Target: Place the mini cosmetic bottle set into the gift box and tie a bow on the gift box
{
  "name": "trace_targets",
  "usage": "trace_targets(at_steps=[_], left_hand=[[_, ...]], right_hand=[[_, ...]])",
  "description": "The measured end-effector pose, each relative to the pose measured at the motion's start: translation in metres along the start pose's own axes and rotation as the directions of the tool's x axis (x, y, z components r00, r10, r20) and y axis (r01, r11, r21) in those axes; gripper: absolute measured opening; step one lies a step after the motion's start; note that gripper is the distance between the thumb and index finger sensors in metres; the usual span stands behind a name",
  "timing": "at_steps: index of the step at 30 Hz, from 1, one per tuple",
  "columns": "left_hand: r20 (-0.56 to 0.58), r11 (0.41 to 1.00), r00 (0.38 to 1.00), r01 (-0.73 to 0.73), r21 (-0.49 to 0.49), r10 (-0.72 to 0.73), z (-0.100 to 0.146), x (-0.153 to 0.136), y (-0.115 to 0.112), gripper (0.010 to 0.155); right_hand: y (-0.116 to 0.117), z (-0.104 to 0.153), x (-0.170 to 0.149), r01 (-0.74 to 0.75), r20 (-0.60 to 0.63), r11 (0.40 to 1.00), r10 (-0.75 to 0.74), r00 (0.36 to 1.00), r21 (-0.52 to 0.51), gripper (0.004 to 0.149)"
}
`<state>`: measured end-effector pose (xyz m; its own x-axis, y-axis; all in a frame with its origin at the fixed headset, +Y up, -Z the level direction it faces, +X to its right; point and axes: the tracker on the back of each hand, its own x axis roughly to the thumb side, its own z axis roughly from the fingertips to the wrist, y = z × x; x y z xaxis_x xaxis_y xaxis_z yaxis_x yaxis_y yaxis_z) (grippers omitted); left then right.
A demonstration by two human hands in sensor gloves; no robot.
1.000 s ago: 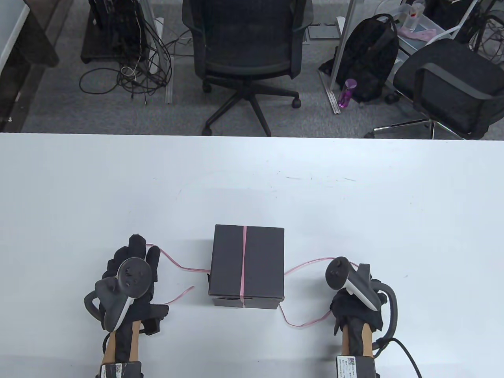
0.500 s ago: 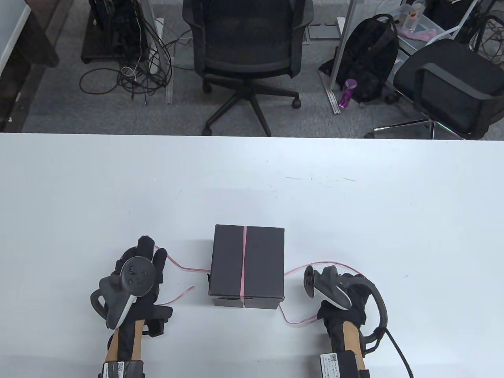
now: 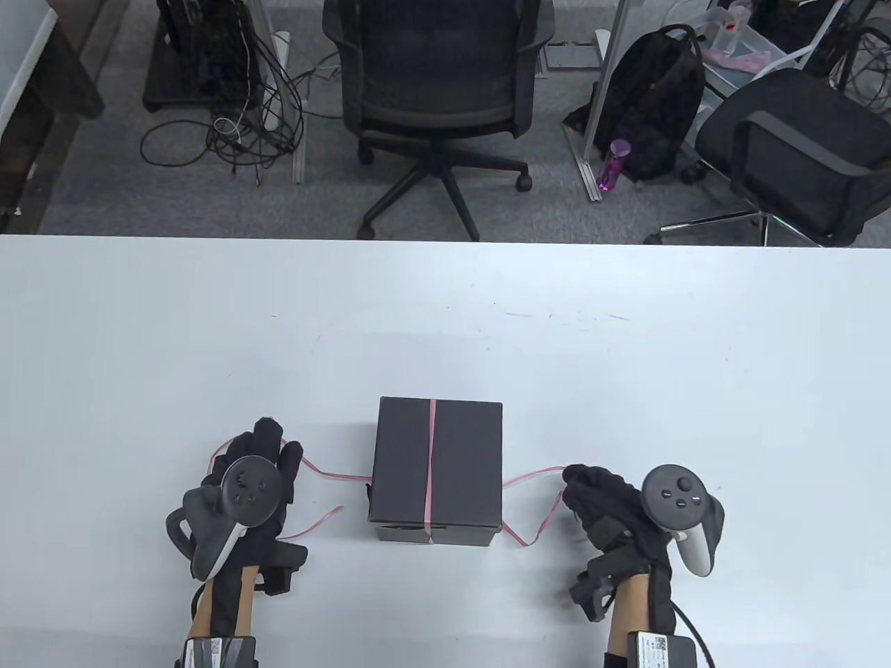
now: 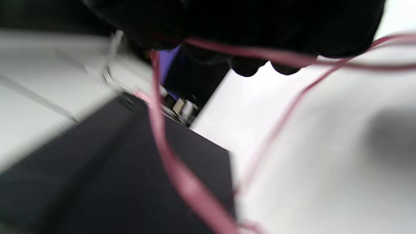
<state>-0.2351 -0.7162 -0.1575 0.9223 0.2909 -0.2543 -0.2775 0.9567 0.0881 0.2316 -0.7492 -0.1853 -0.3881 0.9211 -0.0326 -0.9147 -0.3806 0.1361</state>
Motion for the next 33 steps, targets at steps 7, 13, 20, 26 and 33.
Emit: trace_targets(at_steps=[7, 13, 20, 26, 33], left_hand=[[0.007, 1.000, 1.000, 0.024, -0.017, -0.024, -0.001, 0.001, -0.003, 0.064], [0.072, 0.993, 0.995, 0.070, -0.096, -0.063, -0.006, -0.006, 0.003, 0.050], [-0.006, 0.818, 0.865, 0.472, -0.330, -0.501, -0.018, -0.022, -0.020, 0.055], [0.003, 0.611, 0.733, 0.569, -0.550, -0.680, -0.021, -0.038, -0.055, 0.084], [0.024, 0.584, 0.700, 0.614, -0.532, -0.714, -0.017, -0.036, -0.064, 0.078]], right_hand=[[-0.006, 0.005, -0.003, 0.197, -0.080, 0.979, -0.201, 0.976, -0.057, 0.041], [-0.009, 0.007, 0.005, 0.043, -0.108, 0.987, -0.060, 0.992, -0.155, 0.045], [-0.015, 0.012, 0.009, -0.091, -0.123, 0.952, 0.057, 0.991, -0.292, 0.047], [-0.010, 0.012, 0.009, -0.127, -0.138, 0.953, 0.092, 0.986, -0.274, 0.045], [-0.007, 0.011, 0.007, -0.150, -0.151, 0.953, 0.113, 0.982, -0.265, 0.045]])
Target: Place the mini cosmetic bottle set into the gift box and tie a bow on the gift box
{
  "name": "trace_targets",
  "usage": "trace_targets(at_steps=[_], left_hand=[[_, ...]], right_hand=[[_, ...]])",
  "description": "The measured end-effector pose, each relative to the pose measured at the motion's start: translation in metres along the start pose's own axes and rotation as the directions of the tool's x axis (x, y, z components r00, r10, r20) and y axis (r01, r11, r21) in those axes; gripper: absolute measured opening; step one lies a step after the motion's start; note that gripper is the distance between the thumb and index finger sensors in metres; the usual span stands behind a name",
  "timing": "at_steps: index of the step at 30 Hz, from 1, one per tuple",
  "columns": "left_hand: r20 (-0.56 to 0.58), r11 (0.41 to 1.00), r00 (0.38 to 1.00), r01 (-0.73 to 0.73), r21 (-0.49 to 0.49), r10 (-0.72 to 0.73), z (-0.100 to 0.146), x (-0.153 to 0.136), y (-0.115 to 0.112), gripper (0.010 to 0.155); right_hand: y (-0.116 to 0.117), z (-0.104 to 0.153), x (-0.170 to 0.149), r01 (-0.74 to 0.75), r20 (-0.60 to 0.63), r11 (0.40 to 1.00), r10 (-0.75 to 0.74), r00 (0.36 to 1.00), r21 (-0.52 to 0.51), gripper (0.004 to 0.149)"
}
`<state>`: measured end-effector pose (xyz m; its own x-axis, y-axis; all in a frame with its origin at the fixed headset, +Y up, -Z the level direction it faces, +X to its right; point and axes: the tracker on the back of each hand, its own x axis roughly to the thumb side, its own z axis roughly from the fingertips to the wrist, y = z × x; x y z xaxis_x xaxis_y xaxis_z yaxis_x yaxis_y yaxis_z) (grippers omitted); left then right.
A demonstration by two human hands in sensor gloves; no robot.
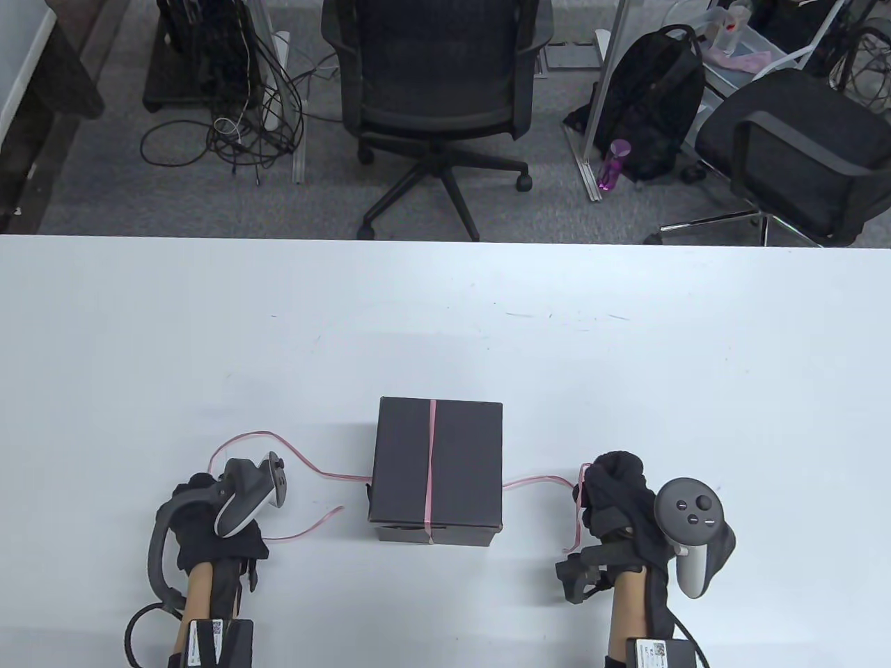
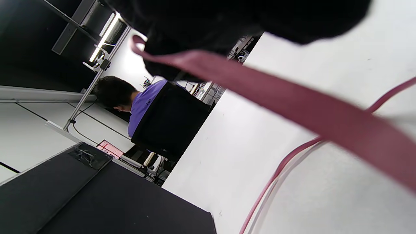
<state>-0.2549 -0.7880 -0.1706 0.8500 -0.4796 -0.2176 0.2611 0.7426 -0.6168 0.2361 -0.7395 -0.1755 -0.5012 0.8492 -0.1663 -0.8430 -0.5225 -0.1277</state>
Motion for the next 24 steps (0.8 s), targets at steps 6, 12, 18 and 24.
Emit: trace_targets(at_steps=[6, 12, 18, 24], left_hand=[[0.026, 0.999, 0.999, -0.033, -0.003, 0.033, -0.006, -0.001, -0.002, 0.046], [0.300, 0.884, 0.835, -0.461, -0.078, 0.461, -0.005, -0.026, 0.004, 0.045], [0.543, 0.420, 0.191, -0.843, -0.336, 0.818, 0.002, -0.033, 0.015, 0.045], [0.522, 0.246, 0.048, -0.915, -0.318, 0.852, 0.011, -0.026, 0.027, 0.047]], right_hand=[[0.001, -0.001, -0.003, 0.017, 0.008, 1.000, -0.017, 1.000, -0.001, 0.046], [0.000, -0.002, -0.001, 0.049, 0.033, 0.997, -0.051, 0.998, 0.057, 0.049], [0.002, 0.000, 0.000, 0.134, 0.051, 0.988, -0.138, 0.989, 0.076, 0.050], [0.002, 0.000, 0.011, 0.259, 0.086, 0.948, -0.278, 0.957, 0.183, 0.057]])
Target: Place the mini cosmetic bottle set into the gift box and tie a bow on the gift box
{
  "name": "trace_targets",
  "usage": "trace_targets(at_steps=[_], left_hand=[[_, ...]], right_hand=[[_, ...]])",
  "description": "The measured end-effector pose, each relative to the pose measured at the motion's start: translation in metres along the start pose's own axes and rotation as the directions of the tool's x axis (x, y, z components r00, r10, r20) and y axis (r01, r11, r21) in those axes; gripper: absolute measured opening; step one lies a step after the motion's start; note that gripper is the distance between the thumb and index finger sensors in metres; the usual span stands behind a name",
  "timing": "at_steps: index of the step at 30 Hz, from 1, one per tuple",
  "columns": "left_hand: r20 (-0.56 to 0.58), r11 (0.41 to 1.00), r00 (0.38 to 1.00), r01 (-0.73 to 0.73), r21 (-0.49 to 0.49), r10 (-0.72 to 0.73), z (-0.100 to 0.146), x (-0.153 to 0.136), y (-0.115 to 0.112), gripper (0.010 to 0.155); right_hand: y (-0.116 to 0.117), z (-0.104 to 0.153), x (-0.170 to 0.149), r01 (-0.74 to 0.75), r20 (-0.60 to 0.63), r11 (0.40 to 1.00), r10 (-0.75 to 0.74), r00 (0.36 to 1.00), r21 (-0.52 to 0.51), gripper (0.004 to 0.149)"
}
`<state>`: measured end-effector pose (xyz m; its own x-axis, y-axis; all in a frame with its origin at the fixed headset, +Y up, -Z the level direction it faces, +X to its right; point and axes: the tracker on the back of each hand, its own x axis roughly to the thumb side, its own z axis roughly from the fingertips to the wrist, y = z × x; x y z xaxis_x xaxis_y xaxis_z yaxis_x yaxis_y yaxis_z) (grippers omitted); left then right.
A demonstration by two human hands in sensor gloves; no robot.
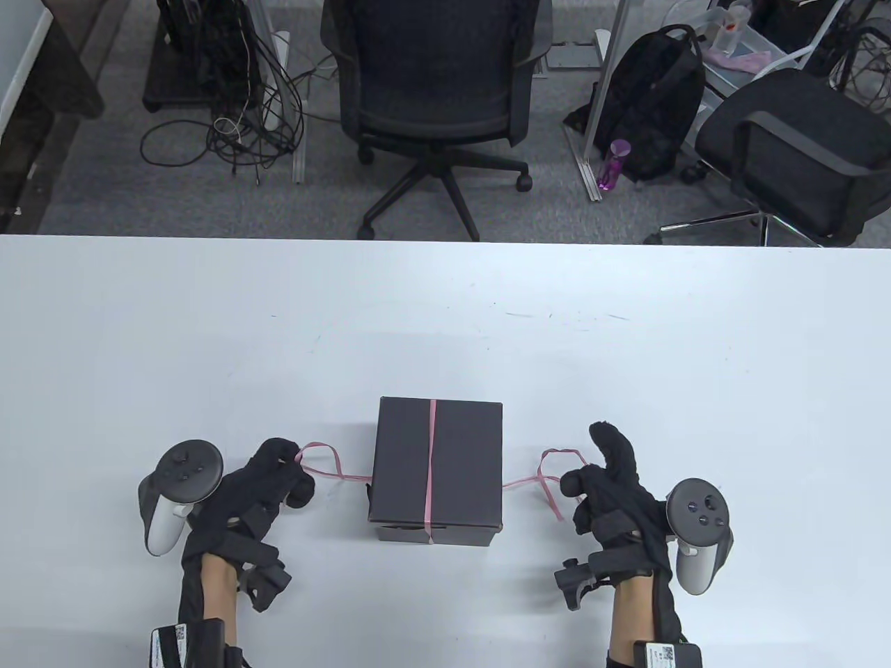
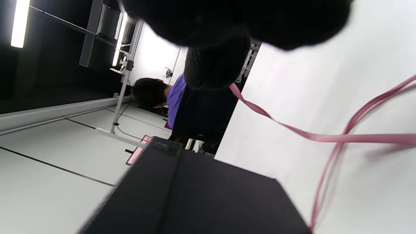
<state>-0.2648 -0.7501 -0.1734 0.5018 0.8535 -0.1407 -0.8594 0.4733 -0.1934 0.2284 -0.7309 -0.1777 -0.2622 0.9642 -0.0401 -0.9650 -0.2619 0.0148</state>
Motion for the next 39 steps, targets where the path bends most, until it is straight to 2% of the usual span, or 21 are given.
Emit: trace_targets(at_steps=[2, 5, 6, 9, 12, 15, 18, 20, 22, 24, 27, 29, 32, 34, 35, 38, 39], left_hand=[[-0.005, 1.000, 1.000, 0.010, 0.003, -0.010, -0.001, 0.010, -0.002, 0.048], [-0.009, 0.997, 0.999, -0.034, 0.067, 0.034, -0.009, 0.034, -0.004, 0.049], [-0.004, 0.996, 0.999, -0.040, 0.077, 0.040, -0.015, 0.047, -0.003, 0.049], [0.039, 0.995, 0.999, -0.009, 0.103, 0.005, -0.026, 0.081, -0.002, 0.049], [0.117, 0.986, 0.992, 0.021, 0.164, -0.041, -0.034, 0.122, -0.003, 0.049], [0.249, 0.985, 0.967, 0.005, 0.174, -0.048, -0.035, 0.156, -0.008, 0.048], [0.356, 0.981, 0.934, -0.032, 0.190, -0.038, -0.029, 0.183, -0.016, 0.048], [0.416, 0.981, 0.906, 0.000, 0.192, -0.082, -0.023, 0.197, -0.022, 0.047], [0.443, 0.982, 0.888, 0.041, 0.185, -0.121, -0.018, 0.204, -0.027, 0.046], [0.474, 0.982, 0.866, 0.086, 0.168, -0.157, -0.013, 0.208, -0.034, 0.046], [0.500, 0.980, 0.844, 0.141, 0.144, -0.195, -0.006, 0.207, -0.041, 0.045], [0.502, 0.980, 0.842, 0.156, 0.120, -0.196, -0.004, 0.204, -0.042, 0.046], [0.460, 0.995, 0.882, 0.086, 0.049, -0.099, -0.008, 0.194, -0.040, 0.050], [0.356, 1.000, 0.934, -0.005, -0.009, 0.008, -0.018, 0.188, -0.039, 0.052], [0.315, 0.999, 0.949, -0.011, -0.052, 0.027, -0.023, 0.188, -0.039, 0.053], [0.205, 0.960, 0.979, 0.059, -0.275, -0.001, -0.043, 0.196, -0.045, 0.058], [0.214, 0.945, 0.977, 0.075, -0.319, -0.005, -0.046, 0.199, -0.047, 0.064]], right_hand=[[0.002, -0.002, 0.011, 0.022, 0.036, 0.999, -0.023, 0.999, 0.039, 0.051], [0.013, -0.012, 0.034, 0.029, 0.084, 0.991, -0.040, 0.996, 0.134, 0.044], [0.019, -0.017, 0.044, 0.007, 0.104, 0.984, -0.026, 0.994, 0.179, 0.043], [0.037, -0.029, 0.067, -0.049, 0.139, 0.972, 0.018, 0.990, 0.228, 0.041], [0.061, -0.042, 0.093, -0.126, 0.181, 0.936, 0.068, 0.981, 0.329, 0.042], [0.080, -0.050, 0.111, -0.108, 0.200, 0.902, 0.025, 0.979, 0.418, 0.046], [0.098, -0.058, 0.123, -0.021, 0.174, 0.857, -0.081, 0.981, 0.516, 0.062], [0.107, -0.063, 0.126, 0.018, 0.142, 0.832, -0.115, 0.983, 0.554, 0.073], [0.111, -0.067, 0.128, 0.074, 0.116, 0.830, -0.165, 0.979, 0.553, 0.084], [0.111, -0.069, 0.131, 0.181, 0.072, 0.841, -0.252, 0.965, 0.509, 0.084], [0.105, -0.071, 0.137, 0.292, 0.039, 0.876, -0.332, 0.943, 0.385, 0.059], [0.100, -0.072, 0.142, 0.312, 0.060, 0.878, -0.357, 0.932, 0.364, 0.041], [0.091, -0.068, 0.150, 0.282, 0.110, 0.892, -0.339, 0.934, 0.354, 0.040], [0.088, -0.064, 0.156, 0.275, 0.143, 0.895, -0.342, 0.929, 0.353, 0.040], [0.088, -0.063, 0.158, 0.269, 0.148, 0.894, -0.339, 0.929, 0.359, 0.040], [0.090, -0.056, 0.168, 0.201, 0.179, 0.898, -0.289, 0.940, 0.390, 0.040], [0.090, -0.054, 0.170, 0.183, 0.187, 0.901, -0.273, 0.944, 0.394, 0.040]])
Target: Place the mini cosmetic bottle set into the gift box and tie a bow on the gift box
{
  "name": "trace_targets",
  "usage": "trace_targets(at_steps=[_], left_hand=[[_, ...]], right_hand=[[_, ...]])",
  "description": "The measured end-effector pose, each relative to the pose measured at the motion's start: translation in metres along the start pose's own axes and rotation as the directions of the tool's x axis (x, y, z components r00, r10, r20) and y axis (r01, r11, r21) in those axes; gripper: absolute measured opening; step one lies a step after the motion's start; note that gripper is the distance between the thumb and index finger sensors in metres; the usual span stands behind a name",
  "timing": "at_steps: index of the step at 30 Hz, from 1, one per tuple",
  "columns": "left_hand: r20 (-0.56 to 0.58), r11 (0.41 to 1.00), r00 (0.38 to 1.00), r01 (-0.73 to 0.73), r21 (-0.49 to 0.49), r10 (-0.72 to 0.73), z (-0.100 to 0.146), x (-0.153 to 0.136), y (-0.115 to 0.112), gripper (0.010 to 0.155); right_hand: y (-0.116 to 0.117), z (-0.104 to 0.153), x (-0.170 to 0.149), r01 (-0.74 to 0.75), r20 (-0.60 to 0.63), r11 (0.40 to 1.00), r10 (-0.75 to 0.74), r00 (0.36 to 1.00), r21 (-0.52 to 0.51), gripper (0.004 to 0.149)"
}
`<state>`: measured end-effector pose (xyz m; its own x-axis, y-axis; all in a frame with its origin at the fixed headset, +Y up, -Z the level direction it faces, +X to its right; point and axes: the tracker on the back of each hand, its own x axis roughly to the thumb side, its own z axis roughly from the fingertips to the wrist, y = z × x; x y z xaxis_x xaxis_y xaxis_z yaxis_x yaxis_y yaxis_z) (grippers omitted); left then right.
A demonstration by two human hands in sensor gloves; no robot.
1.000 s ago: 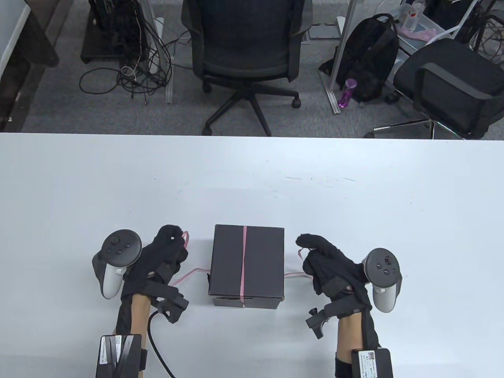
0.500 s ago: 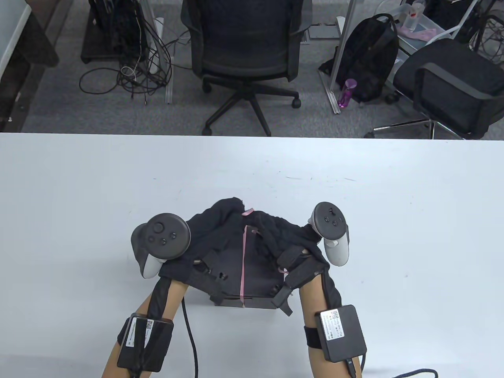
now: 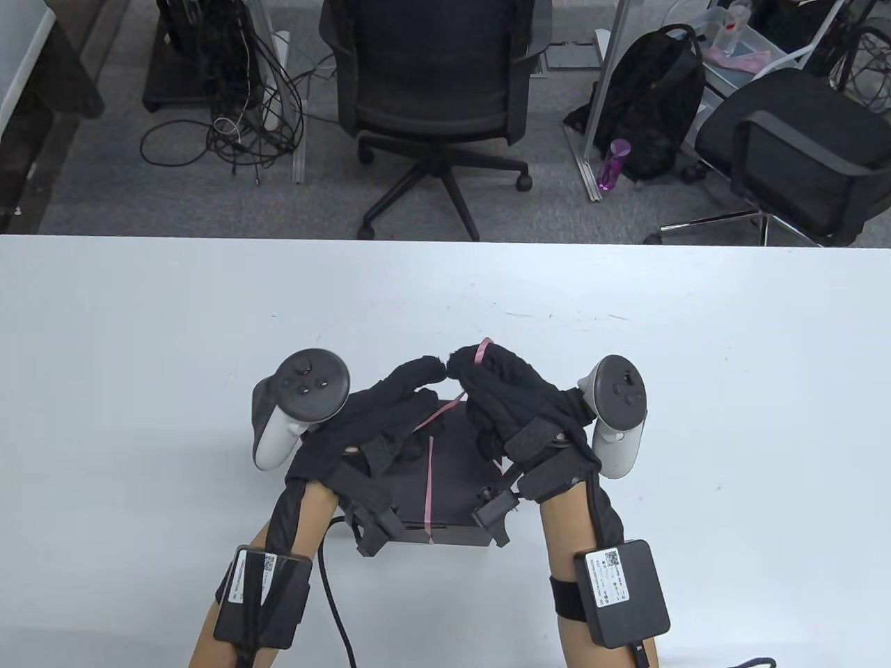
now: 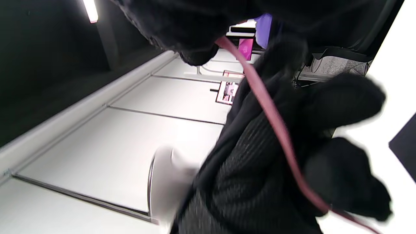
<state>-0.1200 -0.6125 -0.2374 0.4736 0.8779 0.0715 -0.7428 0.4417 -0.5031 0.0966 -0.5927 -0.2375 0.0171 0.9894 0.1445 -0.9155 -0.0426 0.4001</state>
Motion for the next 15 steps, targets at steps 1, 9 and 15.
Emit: trace_targets(at_steps=[1, 9, 15], left_hand=[[0.017, 0.997, 1.000, 0.021, -0.076, -0.020, -0.007, 0.005, -0.002, 0.070], [0.008, 0.984, 0.984, 0.176, 0.029, -0.177, -0.020, 0.018, -0.014, 0.048], [0.023, 0.881, 0.927, 0.348, 0.322, -0.374, 0.019, 0.019, 0.008, 0.048]], right_hand=[[0.003, 0.001, 0.003, -0.021, 0.008, 1.000, 0.021, 1.000, 0.005, 0.040], [0.002, 0.008, 0.006, -0.039, 0.014, 0.999, 0.039, 0.999, -0.003, 0.040], [-0.009, 0.008, 0.005, -0.153, -0.003, 0.981, 0.154, 0.988, -0.116, 0.040]])
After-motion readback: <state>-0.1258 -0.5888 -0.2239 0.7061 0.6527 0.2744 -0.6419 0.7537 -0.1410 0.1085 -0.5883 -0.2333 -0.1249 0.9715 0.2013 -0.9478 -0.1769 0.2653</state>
